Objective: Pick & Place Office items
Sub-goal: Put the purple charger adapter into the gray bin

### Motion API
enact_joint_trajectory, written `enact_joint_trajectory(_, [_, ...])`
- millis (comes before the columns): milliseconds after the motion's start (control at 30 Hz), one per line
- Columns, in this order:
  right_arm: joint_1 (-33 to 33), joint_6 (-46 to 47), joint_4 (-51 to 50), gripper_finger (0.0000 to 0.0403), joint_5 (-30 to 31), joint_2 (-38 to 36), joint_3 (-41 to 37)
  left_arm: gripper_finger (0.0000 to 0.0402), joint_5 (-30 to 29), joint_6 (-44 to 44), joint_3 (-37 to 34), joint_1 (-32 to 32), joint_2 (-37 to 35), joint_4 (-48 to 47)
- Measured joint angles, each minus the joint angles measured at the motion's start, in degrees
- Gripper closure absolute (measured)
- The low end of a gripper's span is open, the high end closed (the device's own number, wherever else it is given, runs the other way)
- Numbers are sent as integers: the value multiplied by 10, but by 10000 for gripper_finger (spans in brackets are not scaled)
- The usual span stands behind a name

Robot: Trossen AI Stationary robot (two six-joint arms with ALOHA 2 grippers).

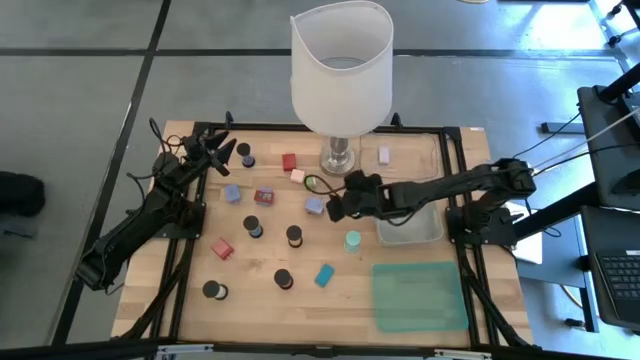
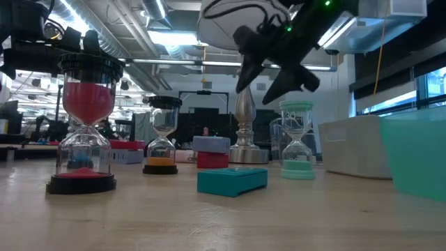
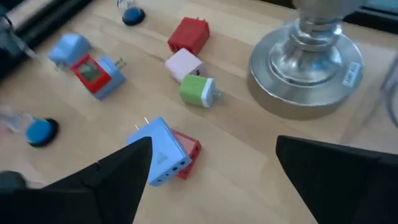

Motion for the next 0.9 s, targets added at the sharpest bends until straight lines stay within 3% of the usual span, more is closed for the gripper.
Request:
enact_joint_trajectory(167, [-12, -34, 100, 60, -75, 23, 0, 176, 0, 0, 0, 0, 0, 0])
enact_joint_trajectory(333, [-18, -48, 100, 60, -187, 23, 0, 176, 0, 0, 0, 0, 0, 0])
enact_joint_trajectory(600, [-6, -186, 114, 60, -108, 28, -1, 175, 0, 0, 0, 0, 0, 0])
enact_joint_trajectory(900, [-30, -212, 155, 60, -113, 75, 8, 175, 0, 0, 0, 0, 0, 0])
